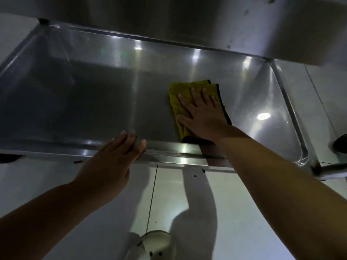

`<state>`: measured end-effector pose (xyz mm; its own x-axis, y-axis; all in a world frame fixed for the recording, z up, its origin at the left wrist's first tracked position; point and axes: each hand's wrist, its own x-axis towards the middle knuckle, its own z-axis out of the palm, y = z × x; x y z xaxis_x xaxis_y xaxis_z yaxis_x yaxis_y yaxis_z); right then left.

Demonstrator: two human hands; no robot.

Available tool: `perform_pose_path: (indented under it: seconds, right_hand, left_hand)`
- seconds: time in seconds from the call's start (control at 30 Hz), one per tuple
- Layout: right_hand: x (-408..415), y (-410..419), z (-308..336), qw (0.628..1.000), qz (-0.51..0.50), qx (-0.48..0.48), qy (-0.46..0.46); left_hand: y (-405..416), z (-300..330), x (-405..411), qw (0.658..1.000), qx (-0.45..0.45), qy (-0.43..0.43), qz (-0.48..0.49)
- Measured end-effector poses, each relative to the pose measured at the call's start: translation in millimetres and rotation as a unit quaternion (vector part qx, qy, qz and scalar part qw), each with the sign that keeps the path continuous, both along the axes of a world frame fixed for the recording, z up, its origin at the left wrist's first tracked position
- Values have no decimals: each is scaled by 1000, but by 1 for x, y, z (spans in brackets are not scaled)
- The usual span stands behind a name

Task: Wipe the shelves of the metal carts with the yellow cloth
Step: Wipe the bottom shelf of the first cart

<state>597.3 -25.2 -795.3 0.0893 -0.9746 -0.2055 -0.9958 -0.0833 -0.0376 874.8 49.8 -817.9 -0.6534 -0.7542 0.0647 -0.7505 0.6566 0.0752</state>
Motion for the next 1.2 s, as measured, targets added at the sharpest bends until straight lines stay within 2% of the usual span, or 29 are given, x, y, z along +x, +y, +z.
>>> perform_pose_path:
  seconds: [0.3,0.5,0.63,0.87,0.93,1.0,1.2]
  right_hand:
    - [25,-46,2,998,-57,28,10]
    - [61,19,5,999,-3,38,-17]
    - [88,75,13,997,12,71,-19]
    - [98,111,26,997,-8,79,-10]
    - [100,116,29,997,-16,73,-3]
    - [102,120,30,997,-21,72,1]
    - [108,121,29,999,-21,44,22]
  left_hand:
    - [-5,4,5,998,56,-18,10]
    - [-2,18,-5,994,96,-44,29]
    - [15,36,-13,982,132,-101,86]
    - [74,98,30,969,192,12,157]
    - [87,120,62,974,173,23,145]
    - [94,134,94,979,151,-11,136]
    - [88,137,143,965,183,-141,127]
